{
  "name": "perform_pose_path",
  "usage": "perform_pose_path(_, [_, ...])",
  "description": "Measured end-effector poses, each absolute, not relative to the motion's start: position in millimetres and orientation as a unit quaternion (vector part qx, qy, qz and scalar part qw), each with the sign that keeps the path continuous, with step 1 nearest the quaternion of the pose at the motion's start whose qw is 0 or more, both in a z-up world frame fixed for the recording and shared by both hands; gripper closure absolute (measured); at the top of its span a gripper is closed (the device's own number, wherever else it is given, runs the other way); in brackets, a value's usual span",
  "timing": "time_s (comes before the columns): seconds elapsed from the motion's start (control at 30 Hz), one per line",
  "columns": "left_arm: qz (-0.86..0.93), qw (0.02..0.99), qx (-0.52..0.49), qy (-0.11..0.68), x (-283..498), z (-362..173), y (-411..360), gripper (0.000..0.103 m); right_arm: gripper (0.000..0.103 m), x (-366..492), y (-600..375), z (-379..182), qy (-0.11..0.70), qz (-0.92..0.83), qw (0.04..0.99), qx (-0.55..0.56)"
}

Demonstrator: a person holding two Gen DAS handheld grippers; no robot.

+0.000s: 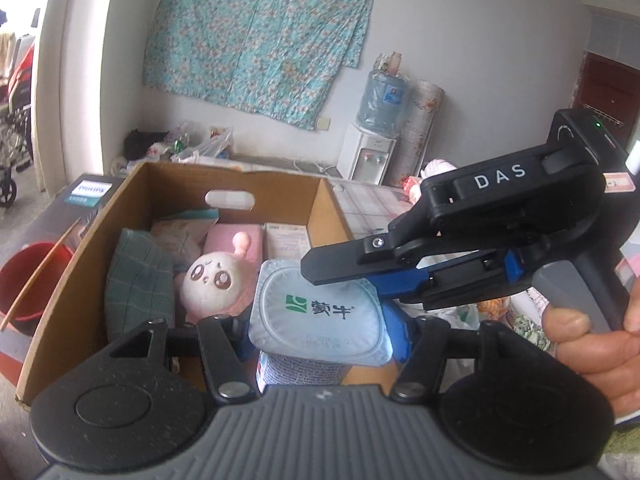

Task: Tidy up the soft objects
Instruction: 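Lift the yogurt cup with the right tool and carry it over the box, then lower the yogurt cup into the box and open the right tool, then move the left tool down to the yogurt cup inside the box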

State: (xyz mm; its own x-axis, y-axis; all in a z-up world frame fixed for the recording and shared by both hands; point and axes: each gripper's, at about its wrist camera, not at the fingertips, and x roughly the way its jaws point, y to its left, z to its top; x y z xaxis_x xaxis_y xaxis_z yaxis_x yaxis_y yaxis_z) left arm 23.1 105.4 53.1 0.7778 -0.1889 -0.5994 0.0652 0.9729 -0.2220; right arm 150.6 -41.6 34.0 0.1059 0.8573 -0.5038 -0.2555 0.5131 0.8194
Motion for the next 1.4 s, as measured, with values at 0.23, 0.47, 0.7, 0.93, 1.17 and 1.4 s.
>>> perform_pose_path(0.23, [-0.076, 0.902, -0.167, 0.390, 48.6, 18.4, 137.8, 0.042, 0.076, 167.6, -16.9, 11.1, 0.592, 0.375, 0.676, 0.227])
perform_pose_path(0.47, [-0.132, 0.871, -0.200, 0.429, 58.4, -6.0, 130.8, 0.043, 0.074, 168.9, -21.2, 14.6, 0.606, 0.354, 0.699, 0.140])
perform_pose_path(0.7, [-0.120, 0.853, -0.208, 0.463, 69.1, -24.1, 132.8, 0.041, 0.071, 176.5, -36.9, 10.9, 0.601, 0.340, 0.709, 0.146])
perform_pose_path(0.93, [-0.128, 0.861, -0.153, 0.469, 67.0, -11.5, 134.6, 0.041, 0.069, 173.5, -51.1, 13.2, 0.585, 0.344, 0.713, 0.175])
perform_pose_path(1.17, [-0.148, 0.856, -0.071, 0.490, 74.6, -0.5, 136.1, 0.042, 0.061, 153.2, -71.9, 32.1, 0.533, 0.359, 0.746, 0.175])
perform_pose_path(1.4, [-0.191, 0.800, -0.070, 0.565, 104.1, -18.1, 130.2, 0.041, 0.057, 139.3, -95.8, 38.1, 0.504, 0.361, 0.762, 0.187])
